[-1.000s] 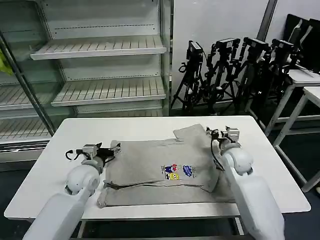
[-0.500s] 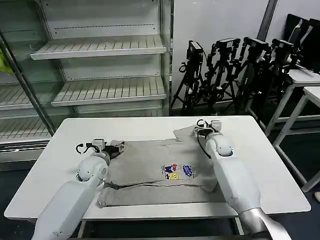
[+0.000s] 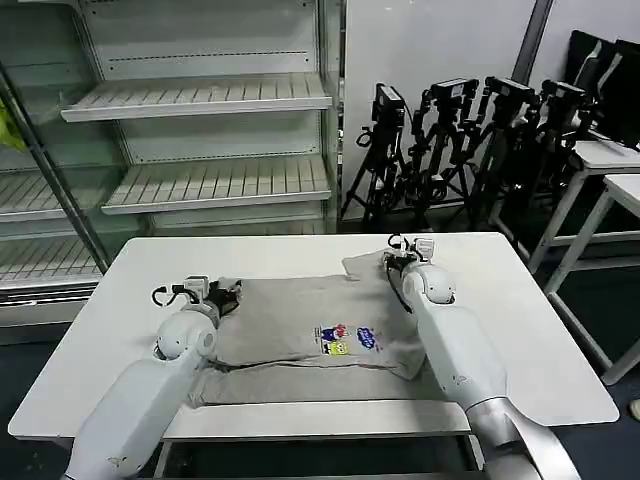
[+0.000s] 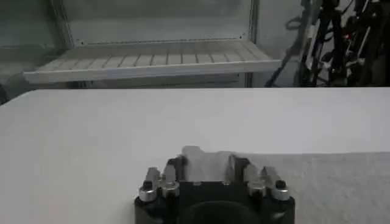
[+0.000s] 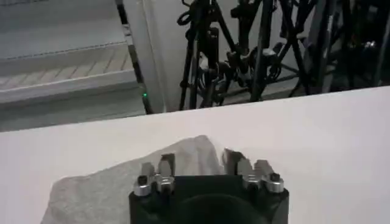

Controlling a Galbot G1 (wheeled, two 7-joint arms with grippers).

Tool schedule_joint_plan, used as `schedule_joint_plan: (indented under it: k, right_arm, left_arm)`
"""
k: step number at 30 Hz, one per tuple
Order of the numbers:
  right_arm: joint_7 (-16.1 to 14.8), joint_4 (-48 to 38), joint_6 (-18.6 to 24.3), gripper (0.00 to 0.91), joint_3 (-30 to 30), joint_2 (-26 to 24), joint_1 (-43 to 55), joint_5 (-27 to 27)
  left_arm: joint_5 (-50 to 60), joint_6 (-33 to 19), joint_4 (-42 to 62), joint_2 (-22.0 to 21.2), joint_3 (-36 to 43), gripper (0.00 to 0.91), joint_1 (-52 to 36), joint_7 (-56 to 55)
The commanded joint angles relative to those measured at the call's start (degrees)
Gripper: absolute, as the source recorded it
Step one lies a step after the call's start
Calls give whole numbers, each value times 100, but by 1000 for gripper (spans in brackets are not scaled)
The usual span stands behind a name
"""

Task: Fold and organize the clothes.

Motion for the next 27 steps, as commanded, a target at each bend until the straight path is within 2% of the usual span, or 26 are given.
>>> schedule_joint_plan:
  k: [1, 6, 16, 27]
  right_arm:
    - [-24, -140, -16, 0, -68, 49, 52, 208]
    - [-32, 49, 96, 0, -110, -4, -25, 172]
    - [15, 1024, 769, 0, -86, -260, -197, 109]
    - [54, 2652, 702, 0, -110, -794, -827, 279]
  left_arm:
    - [-94, 16, 86, -3, 34, 20, -22, 15]
    - [-139, 14, 23, 27, -11, 20, 2, 22]
    - [-273, 12, -651, 234, -218, 20, 200, 12]
    - [-438, 14, -1620, 506, -457, 20, 523, -5]
